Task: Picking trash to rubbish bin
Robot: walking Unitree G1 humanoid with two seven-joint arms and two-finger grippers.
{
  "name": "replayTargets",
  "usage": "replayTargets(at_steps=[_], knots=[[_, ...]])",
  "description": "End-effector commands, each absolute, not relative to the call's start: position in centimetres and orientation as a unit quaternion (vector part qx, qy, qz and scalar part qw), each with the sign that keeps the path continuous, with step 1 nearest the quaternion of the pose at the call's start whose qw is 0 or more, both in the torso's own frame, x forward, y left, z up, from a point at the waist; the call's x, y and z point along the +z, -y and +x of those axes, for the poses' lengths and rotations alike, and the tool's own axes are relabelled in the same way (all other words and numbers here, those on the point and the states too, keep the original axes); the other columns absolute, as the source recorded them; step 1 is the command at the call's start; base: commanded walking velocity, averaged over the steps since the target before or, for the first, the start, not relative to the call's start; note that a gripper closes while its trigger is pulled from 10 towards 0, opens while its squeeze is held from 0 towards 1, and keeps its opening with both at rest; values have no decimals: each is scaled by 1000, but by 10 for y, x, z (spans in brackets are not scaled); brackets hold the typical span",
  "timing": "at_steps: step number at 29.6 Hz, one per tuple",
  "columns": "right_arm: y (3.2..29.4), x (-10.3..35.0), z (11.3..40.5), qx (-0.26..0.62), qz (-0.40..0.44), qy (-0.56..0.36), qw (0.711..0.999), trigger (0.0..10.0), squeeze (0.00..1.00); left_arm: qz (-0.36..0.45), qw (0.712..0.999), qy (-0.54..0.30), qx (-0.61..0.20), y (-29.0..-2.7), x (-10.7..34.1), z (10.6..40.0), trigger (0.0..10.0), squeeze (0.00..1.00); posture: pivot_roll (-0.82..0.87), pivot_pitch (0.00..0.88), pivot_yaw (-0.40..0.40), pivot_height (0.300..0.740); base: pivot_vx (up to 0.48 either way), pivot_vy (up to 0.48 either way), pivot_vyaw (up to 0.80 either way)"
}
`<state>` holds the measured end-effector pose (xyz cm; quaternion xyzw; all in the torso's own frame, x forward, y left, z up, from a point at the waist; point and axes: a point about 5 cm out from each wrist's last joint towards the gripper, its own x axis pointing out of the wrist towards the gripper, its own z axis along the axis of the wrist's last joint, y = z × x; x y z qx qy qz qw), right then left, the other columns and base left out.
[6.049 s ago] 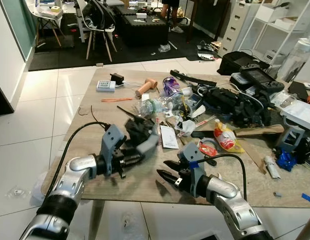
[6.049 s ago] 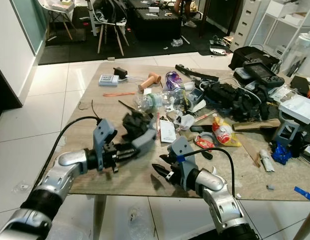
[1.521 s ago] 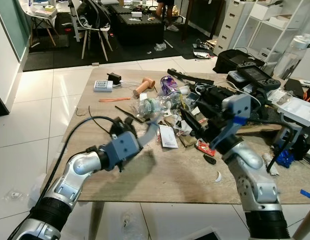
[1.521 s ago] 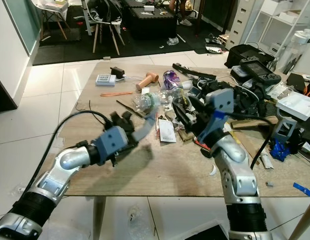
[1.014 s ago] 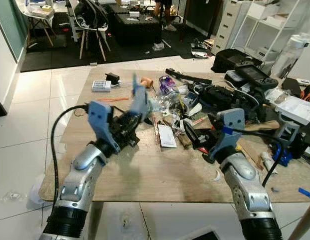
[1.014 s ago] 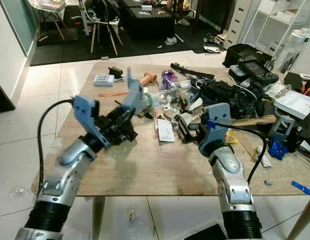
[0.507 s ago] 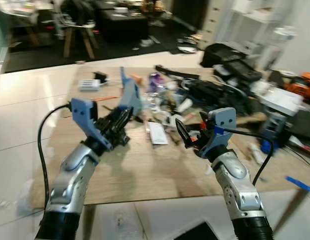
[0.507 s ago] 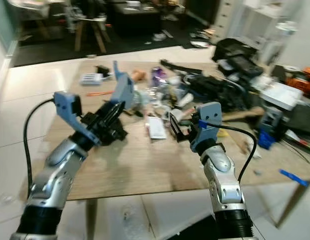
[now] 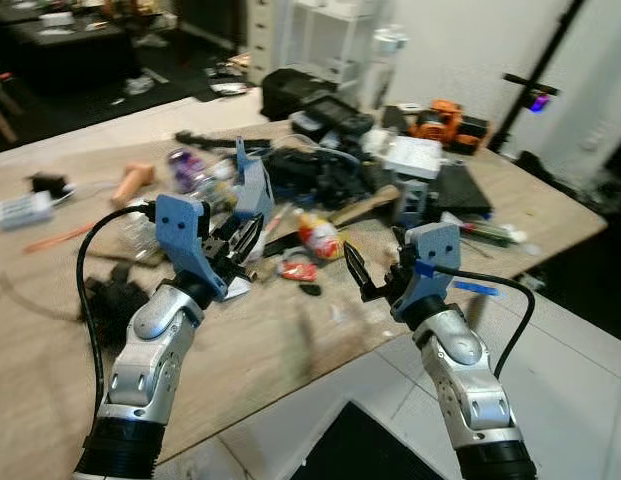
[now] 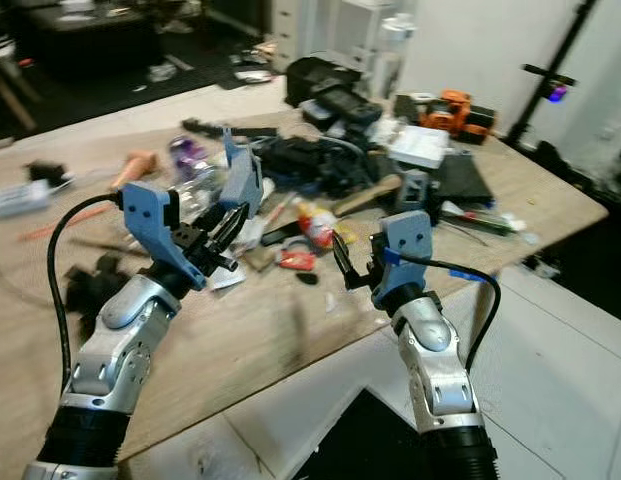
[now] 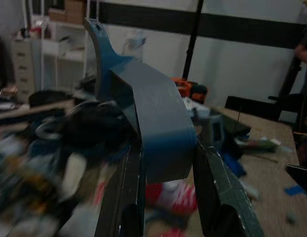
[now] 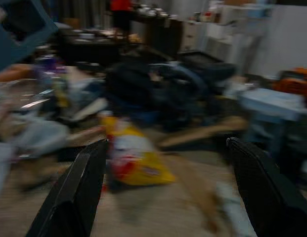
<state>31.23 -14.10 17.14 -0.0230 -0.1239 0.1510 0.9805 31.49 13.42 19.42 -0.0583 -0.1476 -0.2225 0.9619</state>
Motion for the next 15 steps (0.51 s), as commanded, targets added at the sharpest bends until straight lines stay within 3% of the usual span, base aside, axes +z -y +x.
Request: replayTargets(at_steps=[1,15], knots=[[142,173,311,150,-28,131,980,10000,0,-55,964,150,-213,-133,192,315,10000,0,-85,40,-61,740,0,0,-800],[139,174,312,157,-31,137,978,10000,0,-34,967,153,-198,-133,189,316,10000,0,-86,29,-62,740,0,0,-800]])
